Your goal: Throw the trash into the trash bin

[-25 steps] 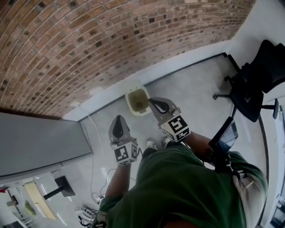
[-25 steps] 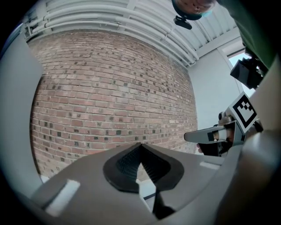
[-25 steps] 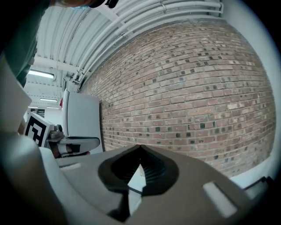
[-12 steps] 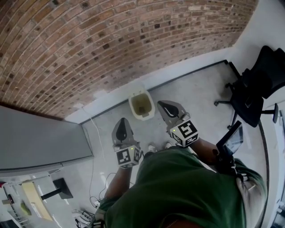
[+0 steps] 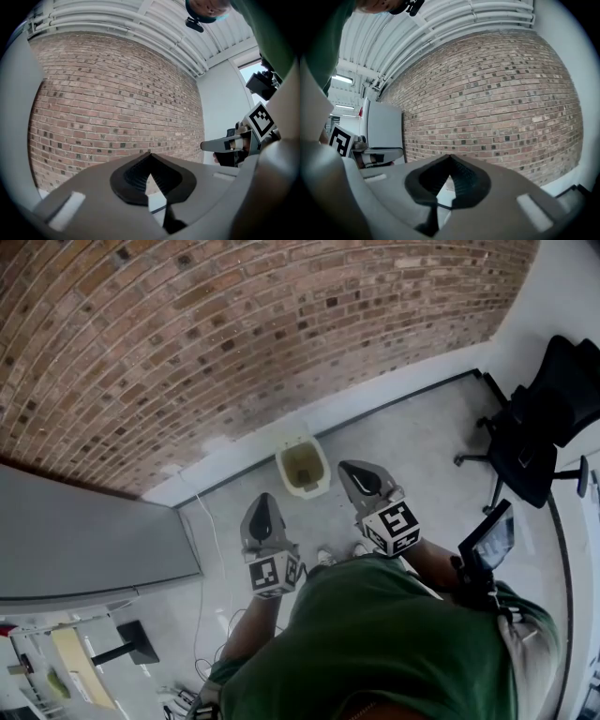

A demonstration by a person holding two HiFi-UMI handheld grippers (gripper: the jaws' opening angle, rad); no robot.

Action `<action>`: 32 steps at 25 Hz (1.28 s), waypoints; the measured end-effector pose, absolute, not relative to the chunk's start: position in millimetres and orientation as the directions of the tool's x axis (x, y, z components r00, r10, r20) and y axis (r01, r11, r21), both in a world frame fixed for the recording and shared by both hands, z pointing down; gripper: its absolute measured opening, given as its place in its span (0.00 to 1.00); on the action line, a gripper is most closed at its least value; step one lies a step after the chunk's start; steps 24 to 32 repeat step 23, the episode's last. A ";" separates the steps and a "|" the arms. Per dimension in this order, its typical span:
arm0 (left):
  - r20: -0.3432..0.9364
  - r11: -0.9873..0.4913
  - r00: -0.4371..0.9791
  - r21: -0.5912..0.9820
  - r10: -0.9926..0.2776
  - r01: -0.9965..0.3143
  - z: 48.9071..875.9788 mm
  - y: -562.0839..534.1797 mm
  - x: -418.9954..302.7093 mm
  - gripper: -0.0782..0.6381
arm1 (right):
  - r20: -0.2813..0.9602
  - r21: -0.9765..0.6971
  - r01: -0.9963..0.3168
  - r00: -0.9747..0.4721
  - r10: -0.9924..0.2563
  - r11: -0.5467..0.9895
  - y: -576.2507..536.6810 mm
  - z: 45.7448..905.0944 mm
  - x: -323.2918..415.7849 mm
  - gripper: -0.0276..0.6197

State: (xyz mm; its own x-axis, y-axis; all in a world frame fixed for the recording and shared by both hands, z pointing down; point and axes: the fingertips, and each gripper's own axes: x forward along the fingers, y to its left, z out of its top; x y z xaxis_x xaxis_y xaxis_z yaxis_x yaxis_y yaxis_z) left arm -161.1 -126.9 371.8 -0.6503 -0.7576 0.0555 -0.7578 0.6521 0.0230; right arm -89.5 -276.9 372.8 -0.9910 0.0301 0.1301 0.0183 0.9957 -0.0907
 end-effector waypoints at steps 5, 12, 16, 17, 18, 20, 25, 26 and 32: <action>0.060 0.641 -0.639 0.019 -0.767 -0.767 372.1 -125.8 -160.9 0.12 | 0.127 -0.092 0.002 -0.992 0.014 0.996 -276.1 372.8 -87.8 0.05; 0.062 0.627 -0.625 0.028 -0.778 -0.778 374.2 -128.1 -163.4 0.12 | 0.122 -0.085 -0.021 -0.992 -0.010 0.996 -276.5 373.0 -85.8 0.05; 0.065 0.623 -0.621 0.041 -0.781 -0.781 374.4 -128.5 -165.3 0.12 | 0.125 -0.076 -0.030 -0.992 -0.020 0.997 -276.2 372.0 -85.6 0.05; 0.063 0.622 -0.620 0.041 -0.782 -0.782 374.4 -128.8 -166.1 0.12 | 0.126 -0.074 -0.033 -0.992 -0.024 0.997 -276.5 372.0 -85.7 0.05; 0.060 0.623 -0.620 0.042 -0.782 -0.781 374.4 -128.9 -167.2 0.12 | 0.126 -0.073 -0.035 -0.992 -0.026 0.997 -276.8 371.6 -86.1 0.05; 0.049 0.631 -0.629 0.055 -0.776 -0.774 374.4 -129.1 -169.3 0.12 | 0.124 -0.071 -0.035 -0.992 -0.026 0.997 -277.3 370.8 -87.2 0.05; 0.040 0.640 -0.639 0.071 -0.769 -0.765 374.8 -129.1 -170.3 0.12 | 0.124 -0.069 -0.032 -0.992 -0.023 0.997 -277.6 370.5 -88.1 0.05; 0.040 0.640 -0.639 0.071 -0.769 -0.765 374.8 -129.1 -170.3 0.12 | 0.124 -0.069 -0.032 -0.992 -0.023 0.997 -277.6 370.5 -88.1 0.05; 0.040 0.640 -0.639 0.071 -0.769 -0.765 374.8 -129.1 -170.3 0.12 | 0.124 -0.069 -0.032 -0.992 -0.023 0.997 -277.6 370.5 -88.1 0.05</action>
